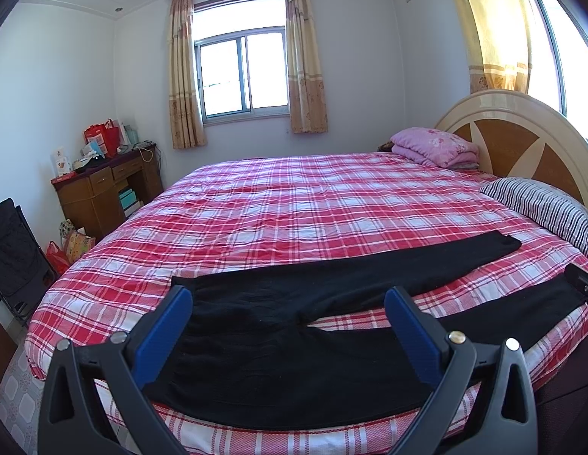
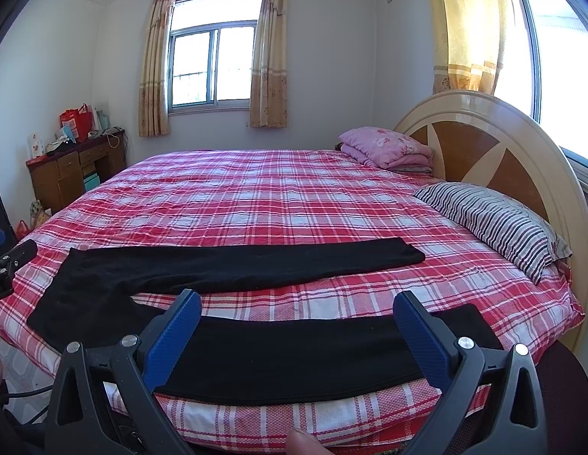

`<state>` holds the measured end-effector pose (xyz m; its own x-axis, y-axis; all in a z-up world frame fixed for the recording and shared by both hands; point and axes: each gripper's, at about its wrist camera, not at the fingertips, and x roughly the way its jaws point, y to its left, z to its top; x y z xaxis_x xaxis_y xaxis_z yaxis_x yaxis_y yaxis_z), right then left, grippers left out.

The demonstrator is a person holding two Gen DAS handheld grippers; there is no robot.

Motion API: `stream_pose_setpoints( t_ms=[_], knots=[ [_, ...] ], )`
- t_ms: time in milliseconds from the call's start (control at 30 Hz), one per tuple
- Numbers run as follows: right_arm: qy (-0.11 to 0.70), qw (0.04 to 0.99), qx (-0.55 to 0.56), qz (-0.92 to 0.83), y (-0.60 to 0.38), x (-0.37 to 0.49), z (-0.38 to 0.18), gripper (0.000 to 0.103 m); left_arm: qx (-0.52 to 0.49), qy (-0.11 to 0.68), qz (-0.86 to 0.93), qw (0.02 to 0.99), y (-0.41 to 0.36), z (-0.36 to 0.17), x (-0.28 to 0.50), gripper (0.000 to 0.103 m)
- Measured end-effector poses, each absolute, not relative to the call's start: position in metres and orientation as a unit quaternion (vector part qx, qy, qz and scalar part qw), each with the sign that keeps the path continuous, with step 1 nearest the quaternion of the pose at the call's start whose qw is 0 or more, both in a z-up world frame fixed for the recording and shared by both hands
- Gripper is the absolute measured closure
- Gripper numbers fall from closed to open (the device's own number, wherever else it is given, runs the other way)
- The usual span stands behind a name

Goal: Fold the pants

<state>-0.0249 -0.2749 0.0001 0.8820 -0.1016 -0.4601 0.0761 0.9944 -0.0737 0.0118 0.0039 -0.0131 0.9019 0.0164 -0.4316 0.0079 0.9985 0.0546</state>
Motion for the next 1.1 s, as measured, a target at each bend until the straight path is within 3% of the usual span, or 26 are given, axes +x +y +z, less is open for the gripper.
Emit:
stream_pose_setpoints(
  t_ms=[733,1100],
  knots=[
    [0.272,0.961,-0.029,-0.037,-0.292,0.005,-0.035,0.001,0.067,0.250,0.027,0.966,0.005,-0.053,0.055,0.000],
    [0.335,0.939,-0.010,-0.080,-0.357,0.067,-0.078,0.001,0.087,0.310,0.107,0.941,0.113,-0.087,0.154,0.000]
  ],
)
